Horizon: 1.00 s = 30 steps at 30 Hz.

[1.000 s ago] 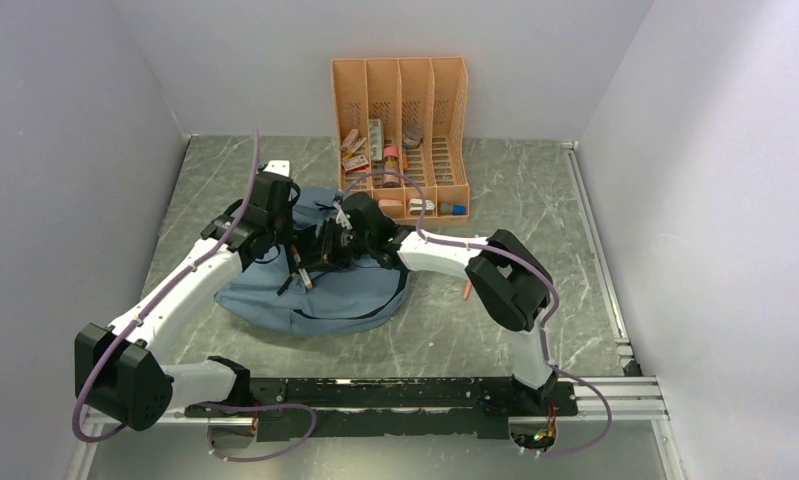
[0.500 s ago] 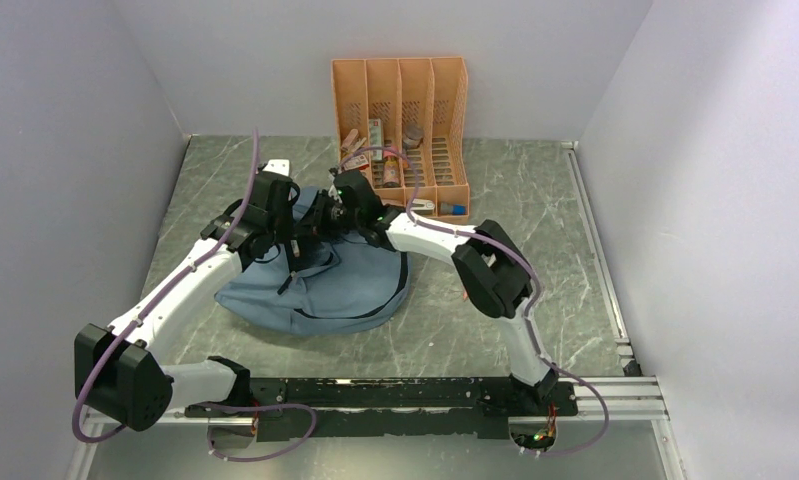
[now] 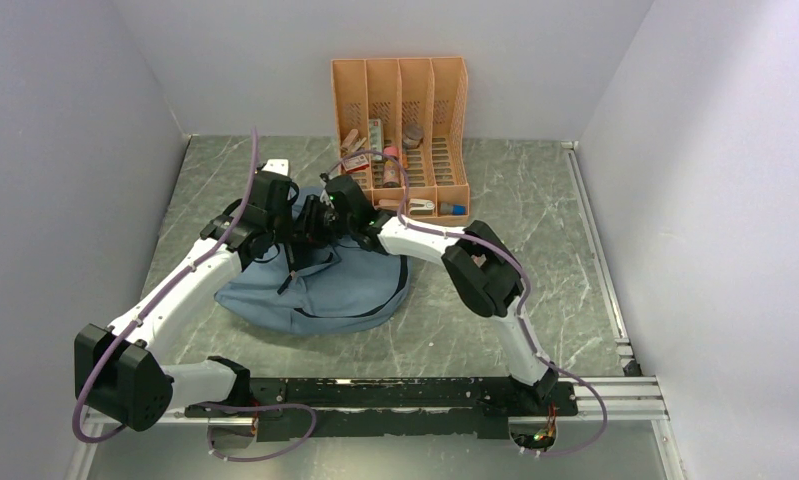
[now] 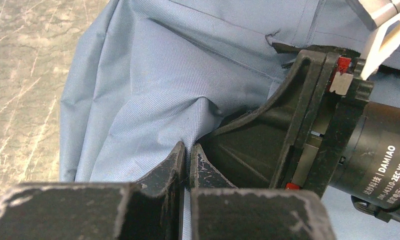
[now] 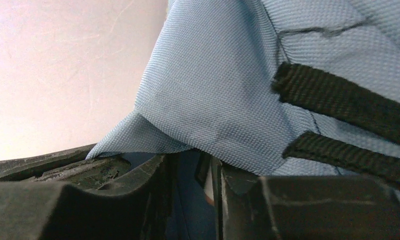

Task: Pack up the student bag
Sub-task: Place the stationery in the student bag, then pick up the stationery from the center of the board.

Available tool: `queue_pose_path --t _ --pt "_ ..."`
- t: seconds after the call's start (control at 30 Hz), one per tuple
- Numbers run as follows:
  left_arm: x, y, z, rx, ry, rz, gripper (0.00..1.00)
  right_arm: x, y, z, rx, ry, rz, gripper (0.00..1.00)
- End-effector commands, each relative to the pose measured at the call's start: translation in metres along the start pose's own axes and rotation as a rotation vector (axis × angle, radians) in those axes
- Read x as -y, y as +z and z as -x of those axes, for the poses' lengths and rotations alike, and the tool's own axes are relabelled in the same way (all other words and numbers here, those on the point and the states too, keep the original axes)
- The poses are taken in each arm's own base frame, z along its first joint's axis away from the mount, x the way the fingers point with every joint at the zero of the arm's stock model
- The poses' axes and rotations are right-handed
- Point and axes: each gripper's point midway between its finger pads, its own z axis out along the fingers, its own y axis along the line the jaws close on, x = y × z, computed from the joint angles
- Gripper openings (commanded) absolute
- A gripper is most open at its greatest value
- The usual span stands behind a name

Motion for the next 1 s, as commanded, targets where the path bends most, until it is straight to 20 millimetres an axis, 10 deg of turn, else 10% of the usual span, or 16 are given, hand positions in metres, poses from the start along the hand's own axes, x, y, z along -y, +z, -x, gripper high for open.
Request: queue_pose_path --t 0.0,0.27,0.57,0.77,0.97 --pt "-0.002 -0.006 0.026 0.090 -0.041 0.001 0.05 -0.007 -0.005 0.005 0.025 -0.072 0.023 0.35" --pt "-0.003 -0.007 0.026 0.092 -0.041 0.004 0.05 0.000 -0.040 0.017 0.082 -0.140 -0.045 0.36" --pt "-0.002 -0.005 0.026 0.090 -0.039 0.003 0.05 0.007 -0.131 0.046 0.269 -0.290 -0.190 0.35" --pt "-0.002 -0.005 0.026 0.089 -0.039 0.001 0.05 0.073 -0.232 0.088 0.508 -0.252 -0.560 0.35" --pt "0.000 -0.005 0.026 0.087 -0.039 -0.005 0.05 0.146 -0.334 0.090 0.641 -0.135 -0.865 0.36"
